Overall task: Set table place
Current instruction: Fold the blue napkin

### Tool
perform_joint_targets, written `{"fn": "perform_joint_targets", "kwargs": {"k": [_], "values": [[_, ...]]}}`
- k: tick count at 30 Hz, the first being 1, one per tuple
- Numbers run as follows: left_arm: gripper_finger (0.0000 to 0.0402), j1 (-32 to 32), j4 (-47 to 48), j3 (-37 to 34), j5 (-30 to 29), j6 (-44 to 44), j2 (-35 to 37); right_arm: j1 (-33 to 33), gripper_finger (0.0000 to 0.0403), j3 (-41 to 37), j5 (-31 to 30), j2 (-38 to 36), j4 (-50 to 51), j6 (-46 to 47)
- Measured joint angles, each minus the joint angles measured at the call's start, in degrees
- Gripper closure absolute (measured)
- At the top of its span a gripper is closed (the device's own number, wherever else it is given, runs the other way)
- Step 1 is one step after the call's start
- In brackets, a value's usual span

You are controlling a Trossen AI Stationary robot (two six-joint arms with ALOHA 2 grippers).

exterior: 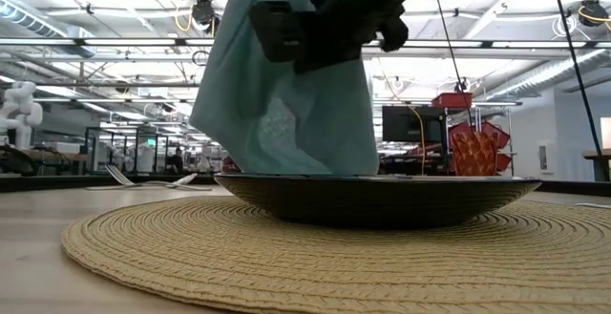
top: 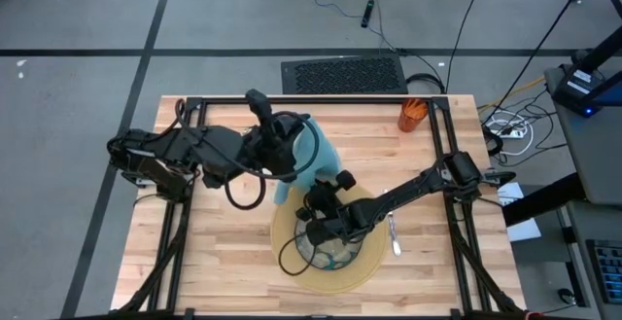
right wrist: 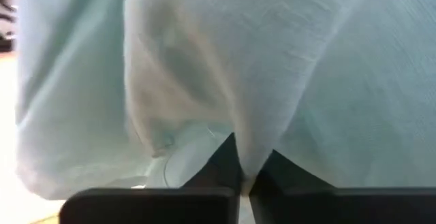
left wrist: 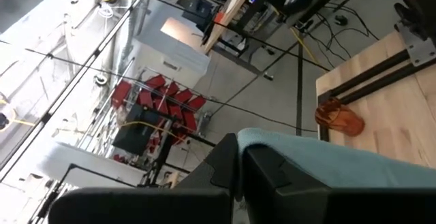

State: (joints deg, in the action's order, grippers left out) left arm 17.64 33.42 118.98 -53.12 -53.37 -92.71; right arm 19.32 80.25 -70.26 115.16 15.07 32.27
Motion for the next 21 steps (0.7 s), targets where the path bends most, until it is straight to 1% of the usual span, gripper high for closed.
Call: {"fn": "perform_joint_targets", "kwargs": {"k": [3,7,10,13,19,21], "values": [[0.0402,0.0,1.0,0.0,-1.9,-1.2,0.0,2.1,0.0402,-0.1,-0.5,-1.2,0.1,-2.0],[0.0402,-0.1,3.6,0.0,-3.0,-1.4,0.0,6.4,0.0403,-0.1,-1.5,-5.1,0.0,-5.2],[0.0402,0.1,6.9,0.0,-4.6,-1.3,0.2,10.3,0.0403,-0.1,-3.0,-10.0,0.0,-8.8],[0.0402,1.0,10.2,0.0,-6.4,-0.2,0.9,14.4,0.0403,0.0,-3.0,-15.8,0.9,-10.9],[0.0402,5.1,12.0,0.0,-8.2,1.5,3.5,22.3,0.0403,0.0,-2.7,-27.1,10.2,-10.2],[0.0402,6.9,12.3,0.0,-10.0,1.4,4.4,24.6,0.0403,0.0,-2.6,-31.4,13.6,-9.0]]}}
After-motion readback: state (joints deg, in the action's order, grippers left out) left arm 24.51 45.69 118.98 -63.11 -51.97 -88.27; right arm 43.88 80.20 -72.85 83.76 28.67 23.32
